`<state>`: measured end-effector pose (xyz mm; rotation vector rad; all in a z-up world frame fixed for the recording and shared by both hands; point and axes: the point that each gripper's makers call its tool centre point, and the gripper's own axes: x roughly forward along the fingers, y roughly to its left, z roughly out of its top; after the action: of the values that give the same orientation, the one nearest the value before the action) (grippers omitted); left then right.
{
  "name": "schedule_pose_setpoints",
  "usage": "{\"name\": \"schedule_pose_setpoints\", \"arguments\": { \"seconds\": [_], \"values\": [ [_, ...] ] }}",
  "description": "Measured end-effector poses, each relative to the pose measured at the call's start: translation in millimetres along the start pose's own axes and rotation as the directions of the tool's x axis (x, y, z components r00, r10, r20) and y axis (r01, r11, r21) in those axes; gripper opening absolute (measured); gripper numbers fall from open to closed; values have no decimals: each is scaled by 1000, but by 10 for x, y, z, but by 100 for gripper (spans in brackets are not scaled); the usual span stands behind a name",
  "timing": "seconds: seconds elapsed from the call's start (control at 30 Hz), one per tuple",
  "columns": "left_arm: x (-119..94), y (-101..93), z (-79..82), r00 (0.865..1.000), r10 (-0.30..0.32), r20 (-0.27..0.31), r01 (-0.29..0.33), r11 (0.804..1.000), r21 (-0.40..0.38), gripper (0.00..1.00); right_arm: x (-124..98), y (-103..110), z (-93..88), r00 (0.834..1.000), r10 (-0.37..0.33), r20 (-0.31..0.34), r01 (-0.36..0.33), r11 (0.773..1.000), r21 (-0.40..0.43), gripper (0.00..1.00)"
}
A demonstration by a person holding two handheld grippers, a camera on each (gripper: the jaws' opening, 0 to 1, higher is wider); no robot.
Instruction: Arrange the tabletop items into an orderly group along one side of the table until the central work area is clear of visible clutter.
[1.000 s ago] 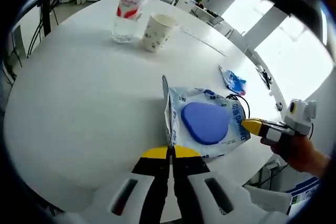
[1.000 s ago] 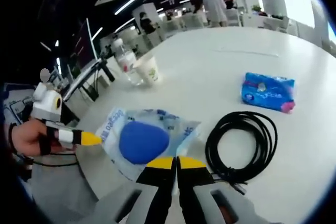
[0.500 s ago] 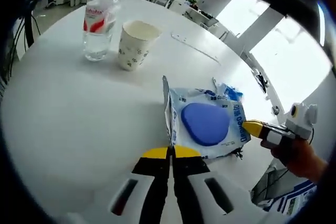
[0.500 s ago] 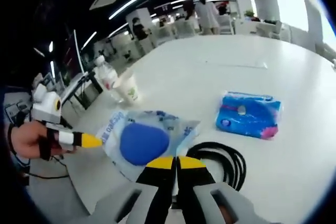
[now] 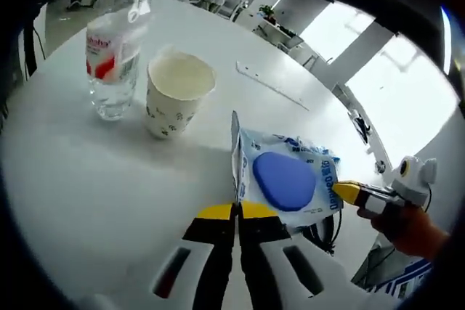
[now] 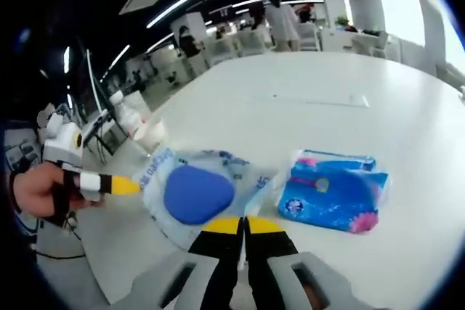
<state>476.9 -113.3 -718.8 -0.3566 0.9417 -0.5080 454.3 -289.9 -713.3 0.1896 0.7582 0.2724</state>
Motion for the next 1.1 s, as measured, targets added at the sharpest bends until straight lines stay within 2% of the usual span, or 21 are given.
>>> {"name": "schedule_pose_setpoints", "arguments": {
  "seconds": [0.1,0.27,0.63,0.77,0.87,1.1],
  "values": [
    [68,19,123,1000,7,7,-8,1000,28,0,47,-20,44,1000,0,0,0,1000,-1,0],
    [113,32,234,1000,15,22,-16,1000,9,0,150,-78,148,1000,2,3,-2,1000,18,0],
    [216,100,228,999,31,26,-30,999,-43,0,323,-159,266,1000,10,-10,-10,1000,-12,0],
    [252,160,280,999,41,31,-39,997,-61,0,404,-146,307,1000,15,-14,-16,1000,-19,0],
    [275,207,324,998,40,43,-37,996,-77,0,470,-144,344,1000,20,-17,-21,1000,-16,0],
    [321,248,299,998,51,40,-46,994,-99,0,588,-171,326,998,26,-51,-25,1000,12,0]
  ]
}}
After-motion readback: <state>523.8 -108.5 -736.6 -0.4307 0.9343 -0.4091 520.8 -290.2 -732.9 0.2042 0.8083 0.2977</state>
